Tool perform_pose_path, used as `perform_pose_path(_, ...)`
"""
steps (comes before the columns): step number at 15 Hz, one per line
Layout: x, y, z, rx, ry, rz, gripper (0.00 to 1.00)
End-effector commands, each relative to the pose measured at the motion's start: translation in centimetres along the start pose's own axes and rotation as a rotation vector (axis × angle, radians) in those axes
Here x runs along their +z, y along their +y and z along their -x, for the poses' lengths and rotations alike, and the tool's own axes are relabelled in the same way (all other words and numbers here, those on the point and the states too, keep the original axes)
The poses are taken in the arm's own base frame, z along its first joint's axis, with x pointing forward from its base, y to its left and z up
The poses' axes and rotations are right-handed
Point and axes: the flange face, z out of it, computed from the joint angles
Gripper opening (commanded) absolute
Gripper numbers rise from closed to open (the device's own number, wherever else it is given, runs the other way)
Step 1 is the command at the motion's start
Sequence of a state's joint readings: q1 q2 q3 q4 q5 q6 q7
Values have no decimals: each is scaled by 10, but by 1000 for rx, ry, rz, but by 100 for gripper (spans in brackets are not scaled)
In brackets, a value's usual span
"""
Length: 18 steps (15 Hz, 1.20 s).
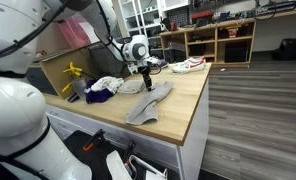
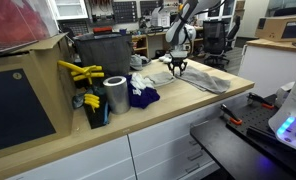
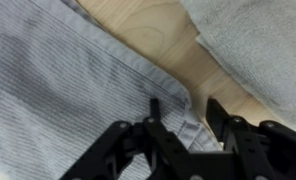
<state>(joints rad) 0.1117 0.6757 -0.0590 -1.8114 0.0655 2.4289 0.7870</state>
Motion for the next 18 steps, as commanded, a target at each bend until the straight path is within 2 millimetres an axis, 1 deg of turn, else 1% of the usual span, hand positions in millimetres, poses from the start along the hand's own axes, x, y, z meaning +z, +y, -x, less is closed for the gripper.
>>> perform_pose_path(1,-7,-4,-6,-20,-14,1,20)
perform_pose_path(2,-9,-4,-7,-26,-9,2,14)
perform_pose_path(3,-12,-3,-9,-36,-5,1,5)
perform_pose_path(4,-16,-3,-10,-46,-1,0,1)
perform_pose_path(6,-22,-1,-12,-68,4,-3,0)
perform_pose_path(7,-26,-1,-13,-81,9,-5,2)
perform_pose_path(11,-39,1,-15,-130,12,-9,2)
perform_pose_path(14,-42,5,-17,-151,-1,3,2)
perform_pose_path(15,-42,7,-17,-155,-5,7,34)
perform_pose_path(16,-42,8,-17,-162,-10,12,36)
perform_pose_path(17,-42,9,-17,-163,-11,13,42)
perform_pose_path(18,-42,9,-17,-167,-13,15,51)
